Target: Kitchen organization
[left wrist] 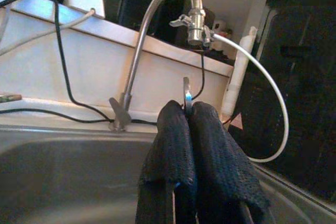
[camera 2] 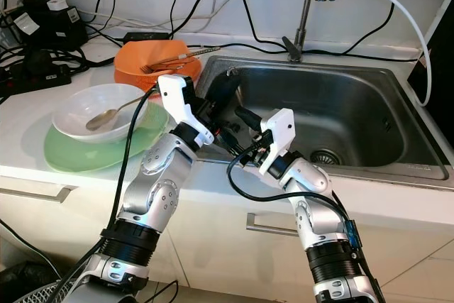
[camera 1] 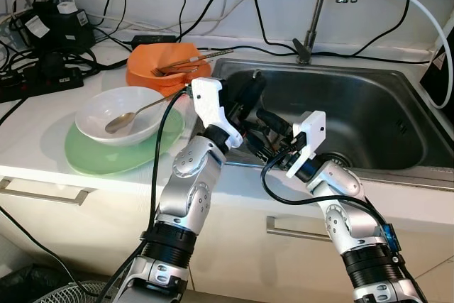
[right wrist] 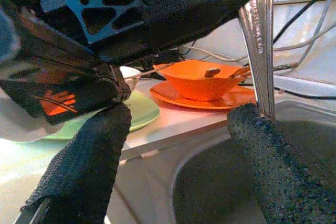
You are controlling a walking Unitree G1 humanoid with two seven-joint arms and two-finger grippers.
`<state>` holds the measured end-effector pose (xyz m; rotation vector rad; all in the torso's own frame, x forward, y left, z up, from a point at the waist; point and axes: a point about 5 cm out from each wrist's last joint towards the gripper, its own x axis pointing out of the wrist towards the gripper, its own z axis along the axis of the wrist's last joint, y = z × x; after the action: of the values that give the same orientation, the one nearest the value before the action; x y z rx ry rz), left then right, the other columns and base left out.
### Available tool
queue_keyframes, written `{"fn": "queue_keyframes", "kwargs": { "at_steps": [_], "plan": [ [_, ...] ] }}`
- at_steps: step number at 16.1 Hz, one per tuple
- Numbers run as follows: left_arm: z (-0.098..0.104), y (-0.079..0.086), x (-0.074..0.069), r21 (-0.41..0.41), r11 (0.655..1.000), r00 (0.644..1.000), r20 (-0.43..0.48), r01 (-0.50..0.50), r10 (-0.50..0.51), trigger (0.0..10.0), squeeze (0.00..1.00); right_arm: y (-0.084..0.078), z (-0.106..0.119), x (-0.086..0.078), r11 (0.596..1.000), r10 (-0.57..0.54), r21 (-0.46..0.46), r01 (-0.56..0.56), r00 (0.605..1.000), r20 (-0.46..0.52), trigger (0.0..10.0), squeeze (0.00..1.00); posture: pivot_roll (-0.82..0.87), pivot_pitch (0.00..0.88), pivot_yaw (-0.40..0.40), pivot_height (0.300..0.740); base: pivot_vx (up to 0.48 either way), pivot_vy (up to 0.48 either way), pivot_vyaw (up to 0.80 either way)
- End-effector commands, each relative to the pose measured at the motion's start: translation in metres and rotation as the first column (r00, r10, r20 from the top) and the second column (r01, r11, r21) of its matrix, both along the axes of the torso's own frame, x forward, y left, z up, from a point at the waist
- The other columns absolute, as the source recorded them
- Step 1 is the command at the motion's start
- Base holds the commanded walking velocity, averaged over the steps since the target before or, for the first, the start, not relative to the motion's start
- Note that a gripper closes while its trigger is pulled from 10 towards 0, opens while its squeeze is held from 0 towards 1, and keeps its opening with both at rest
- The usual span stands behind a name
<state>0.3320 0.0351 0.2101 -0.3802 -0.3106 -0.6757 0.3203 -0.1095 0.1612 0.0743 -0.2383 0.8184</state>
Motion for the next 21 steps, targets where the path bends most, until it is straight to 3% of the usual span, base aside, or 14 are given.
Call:
{"fn": "queue_keyframes", "kwargs": {
  "at_steps": [1, 10, 11, 12, 13, 14, 17, 21],
  "plan": [
    [0.004, -0.015, -0.008, -0.046, 0.998, 0.999, 0.004, 0.052, -0.052, 10.0, 0.00, 0.001, 0.000, 0.001, 1.000, -0.012, -0.017, 0.012, 1.000, 0.003, 10.0, 0.00, 0.07, 0.000, 0.035, 0.740, 0.000, 0.000, 0.00],
    [0.005, -0.016, -0.011, -0.036, 0.996, 0.997, 0.000, 0.078, -0.078, 10.0, 0.00, -0.009, -0.004, 0.012, 0.987, -0.156, -0.041, 0.156, 0.988, -0.002, 10.0, 0.00, 0.08, 0.000, 0.038, 0.740, 0.000, 0.000, 0.00],
    [0.005, -0.015, -0.011, -0.036, 0.996, 0.997, -0.001, 0.080, -0.080, 10.0, 0.00, -0.010, -0.004, 0.013, 0.984, -0.171, -0.042, 0.170, 0.985, -0.001, 9.6, 0.00, 0.08, 0.000, 0.040, 0.740, 0.000, 0.000, 0.00],
    [0.005, -0.015, -0.011, -0.034, 0.996, 0.997, -0.002, 0.082, -0.082, 10.0, 0.00, -0.010, -0.004, 0.014, 0.983, -0.182, -0.041, 0.182, 0.983, -0.001, 8.0, 0.00, 0.08, 0.000, 0.040, 0.740, 0.000, 0.000, 0.00],
    [0.005, -0.015, -0.011, -0.033, 0.996, 0.996, -0.003, 0.084, -0.084, 10.0, 0.00, -0.011, -0.004, 0.015, 0.980, -0.195, -0.039, 0.195, 0.981, 0.002, 7.5, 0.00, 0.08, 0.000, 0.040, 0.740, 0.000, 0.000, 0.00],
    [0.004, -0.015, -0.011, -0.031, 0.996, 0.997, -0.006, 0.082, -0.082, 10.0, 0.00, -0.011, -0.002, 0.015, 0.979, -0.201, -0.031, 0.201, 0.980, 0.003, 10.0, 0.00, 0.08, 0.000, 0.043, 0.740, 0.000, 0.000, 0.00],
    [0.003, -0.014, -0.010, -0.032, 0.997, 0.997, -0.010, 0.070, -0.071, 10.0, 0.00, -0.006, -0.001, 0.009, 0.994, -0.112, -0.020, 0.112, 0.994, 0.006, 10.0, 0.00, 0.08, 0.000, 0.043, 0.740, 0.000, 0.000, 0.00],
    [0.003, -0.010, -0.008, -0.041, 0.999, 0.999, -0.013, 0.032, -0.033, 10.0, 0.00, 0.008, -0.007, -0.014, 0.989, 0.140, -0.035, -0.141, 0.990, -0.030, 10.0, 0.00, 0.07, 0.000, 0.044, 0.740, 0.000, 0.000, 0.00]
  ]
}}
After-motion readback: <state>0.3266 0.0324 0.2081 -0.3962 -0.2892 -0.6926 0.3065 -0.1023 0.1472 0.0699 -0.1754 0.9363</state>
